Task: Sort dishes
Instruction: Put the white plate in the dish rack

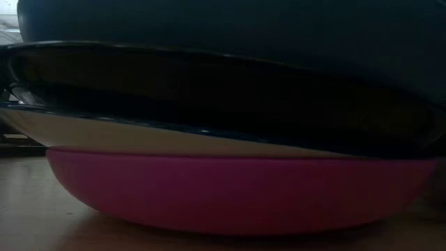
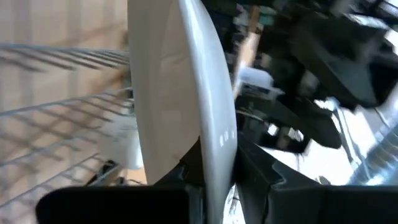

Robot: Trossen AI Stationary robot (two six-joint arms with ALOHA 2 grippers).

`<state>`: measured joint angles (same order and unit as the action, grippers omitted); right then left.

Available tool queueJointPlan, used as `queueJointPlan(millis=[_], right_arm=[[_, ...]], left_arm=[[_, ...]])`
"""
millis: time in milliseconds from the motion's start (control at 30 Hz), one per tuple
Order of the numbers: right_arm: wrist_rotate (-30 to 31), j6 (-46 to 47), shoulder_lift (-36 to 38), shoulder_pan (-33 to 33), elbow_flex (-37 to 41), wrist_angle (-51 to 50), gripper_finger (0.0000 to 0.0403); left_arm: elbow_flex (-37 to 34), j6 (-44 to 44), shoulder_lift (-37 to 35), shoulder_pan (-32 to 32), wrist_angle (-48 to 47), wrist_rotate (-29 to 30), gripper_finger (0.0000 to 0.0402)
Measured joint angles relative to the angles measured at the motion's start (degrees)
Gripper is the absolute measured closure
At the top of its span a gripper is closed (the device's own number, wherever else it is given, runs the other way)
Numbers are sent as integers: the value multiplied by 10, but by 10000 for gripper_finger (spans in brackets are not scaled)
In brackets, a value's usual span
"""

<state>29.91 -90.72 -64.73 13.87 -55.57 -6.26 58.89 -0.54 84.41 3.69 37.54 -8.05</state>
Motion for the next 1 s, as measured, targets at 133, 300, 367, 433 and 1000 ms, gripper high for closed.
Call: queueJointPlan(millis=[133,300,367,433,1000], right_arm=[[-40,-1,-1,-32,0,13,349],[-101,-1,-17,-77,0,24,349],[-115,-2,-35,-93,0,47,349],[-122,-2,-56,-103,0,76,349],[-143,-22,-124,-124,0,120,349]], left_arm=[[0,10,-32,1,-10,0,260],[0,31,-72,1,-23,0,260],[0,36,-86,1,-30,0,260],[0,36,-97,1,-41,0,260],[0,36,-107,1,-135,0,260]])
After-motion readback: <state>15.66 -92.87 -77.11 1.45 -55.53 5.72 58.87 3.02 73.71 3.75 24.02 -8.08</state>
